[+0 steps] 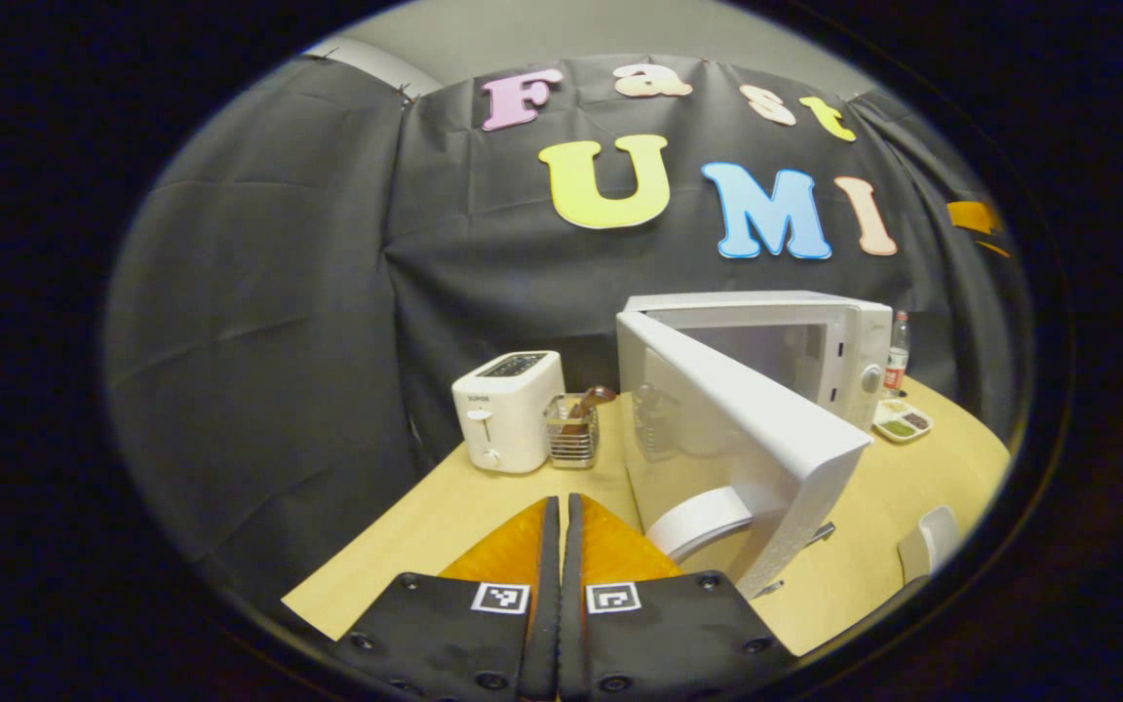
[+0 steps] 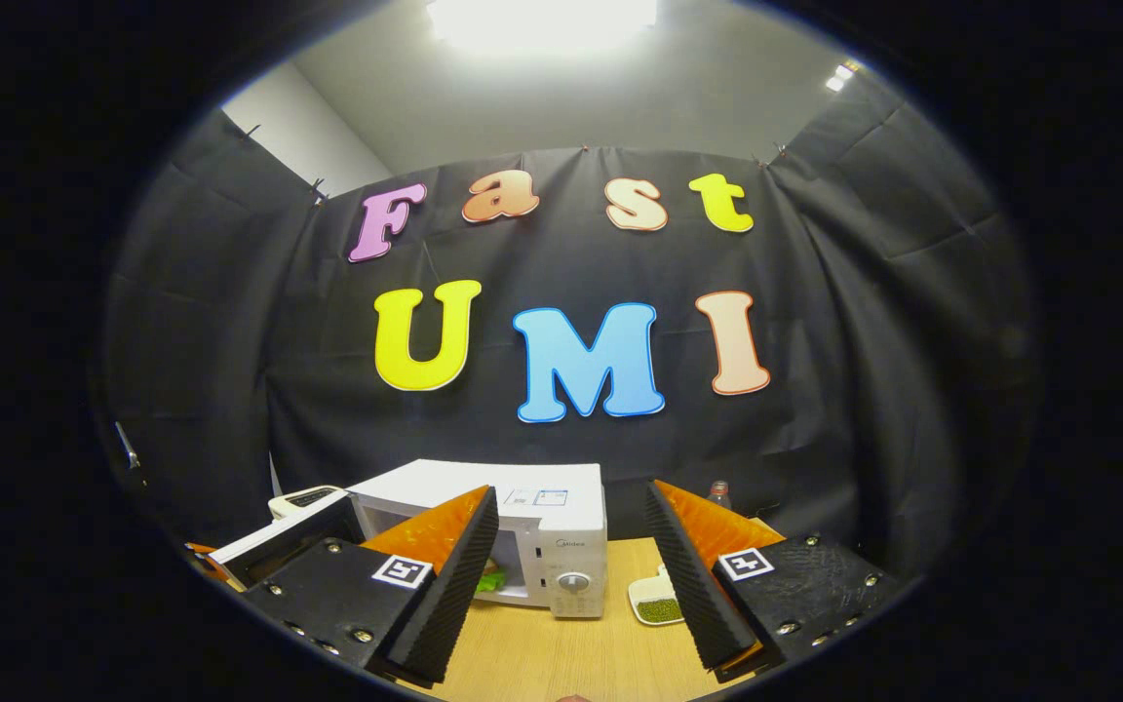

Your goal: Open the microwave oven with the left hand, put the food in, and close the microwave oven.

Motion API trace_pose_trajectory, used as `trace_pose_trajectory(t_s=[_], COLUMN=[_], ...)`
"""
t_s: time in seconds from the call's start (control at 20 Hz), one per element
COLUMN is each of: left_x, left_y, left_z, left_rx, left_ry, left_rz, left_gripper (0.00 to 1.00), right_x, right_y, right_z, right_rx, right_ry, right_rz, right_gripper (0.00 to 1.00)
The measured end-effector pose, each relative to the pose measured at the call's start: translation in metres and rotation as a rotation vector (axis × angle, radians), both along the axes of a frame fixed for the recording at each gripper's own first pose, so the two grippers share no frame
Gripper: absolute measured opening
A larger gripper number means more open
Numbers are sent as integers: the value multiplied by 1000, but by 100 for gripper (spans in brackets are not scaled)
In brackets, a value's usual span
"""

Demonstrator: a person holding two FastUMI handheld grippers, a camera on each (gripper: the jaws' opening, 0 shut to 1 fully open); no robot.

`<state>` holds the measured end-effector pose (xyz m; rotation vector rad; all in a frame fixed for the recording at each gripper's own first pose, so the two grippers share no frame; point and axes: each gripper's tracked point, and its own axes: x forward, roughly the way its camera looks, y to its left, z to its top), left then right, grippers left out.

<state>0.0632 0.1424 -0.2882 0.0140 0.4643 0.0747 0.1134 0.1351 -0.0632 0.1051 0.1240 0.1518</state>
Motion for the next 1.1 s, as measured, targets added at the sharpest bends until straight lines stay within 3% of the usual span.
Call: trace_pose_trajectory(t_s=[0.1, 0.15, 0.25, 0.3, 0.65, 0.75, 0.9, 0.95, 1.05, 1.1], left_x=[6, 9, 19, 24, 56, 66, 82, 86, 97, 102], left_y=[-15, -25, -45, -54, -119, -134, -155, -161, -173, -180], left_z=[2, 5, 8, 10, 16, 19, 21, 22, 25, 27], left_rx=[6, 4, -9, -13, -55, -69, -79, -87, -105, -105], left_ry=[-6, -11, -22, -30, -55, -65, -77, -76, -83, -89], left_rz=[-38, -57, -100, -121, -268, -300, -339, -353, -371, -382], left_gripper=[3, 7, 4, 7, 7, 7, 7, 3, 7, 3], right_x=[1, 1, 1, 0, -2, -6, -12, -14, -18, -21], right_y=[-6, -9, -15, -20, -60, -71, -84, -89, -99, -103], right_z=[2, 2, 1, 1, -2, 0, 1, 3, 3, 3], right_rx=[-7, -7, -14, -20, -47, -53, -62, -65, -69, -69], right_ry=[0, -1, 4, 8, 17, 17, 19, 19, 20, 24], right_rz=[-10, -16, -30, -38, -123, -152, -190, -204, -233, -246], right_gripper=[91, 91, 91, 91, 92, 97, 97, 97, 97, 97])
